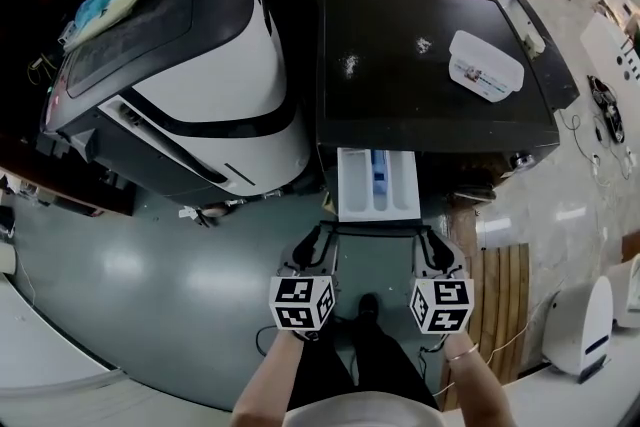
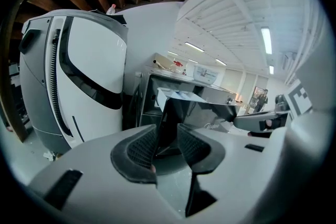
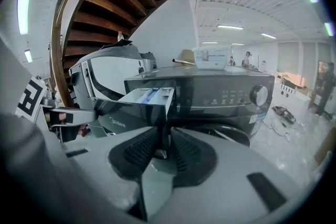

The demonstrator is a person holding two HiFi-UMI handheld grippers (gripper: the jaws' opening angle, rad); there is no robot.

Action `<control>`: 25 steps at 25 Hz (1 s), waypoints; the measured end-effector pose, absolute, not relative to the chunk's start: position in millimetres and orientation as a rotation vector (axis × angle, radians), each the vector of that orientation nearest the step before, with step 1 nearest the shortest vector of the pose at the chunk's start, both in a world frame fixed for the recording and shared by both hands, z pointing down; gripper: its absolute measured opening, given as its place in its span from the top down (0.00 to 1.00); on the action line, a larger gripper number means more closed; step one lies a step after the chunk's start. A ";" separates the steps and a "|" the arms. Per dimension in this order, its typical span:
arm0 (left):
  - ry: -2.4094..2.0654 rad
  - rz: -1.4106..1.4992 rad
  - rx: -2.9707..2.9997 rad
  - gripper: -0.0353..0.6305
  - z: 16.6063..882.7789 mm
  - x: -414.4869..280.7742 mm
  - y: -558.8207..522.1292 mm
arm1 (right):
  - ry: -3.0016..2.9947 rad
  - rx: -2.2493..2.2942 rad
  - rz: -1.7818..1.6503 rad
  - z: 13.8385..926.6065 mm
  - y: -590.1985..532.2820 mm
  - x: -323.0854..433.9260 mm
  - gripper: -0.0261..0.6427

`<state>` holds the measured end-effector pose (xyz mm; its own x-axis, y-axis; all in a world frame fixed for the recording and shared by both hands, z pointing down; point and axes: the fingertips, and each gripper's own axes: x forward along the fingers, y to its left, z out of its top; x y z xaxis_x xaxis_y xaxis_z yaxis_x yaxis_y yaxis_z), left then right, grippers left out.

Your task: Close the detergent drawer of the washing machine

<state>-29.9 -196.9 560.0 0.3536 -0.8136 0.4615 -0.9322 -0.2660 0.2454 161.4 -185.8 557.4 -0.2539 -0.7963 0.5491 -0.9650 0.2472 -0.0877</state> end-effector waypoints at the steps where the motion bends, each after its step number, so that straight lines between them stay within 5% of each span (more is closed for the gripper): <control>1: -1.515 0.338 2.153 0.78 560.0 -29.6 -196.9 | -2.133 1.607 0.584 557.6 -186.0 160.8 0.86; 25: -1.557 0.374 2.162 0.79 556.2 -30.7 -249.2 | -2.106 1.640 0.591 554.7 -237.3 157.3 0.86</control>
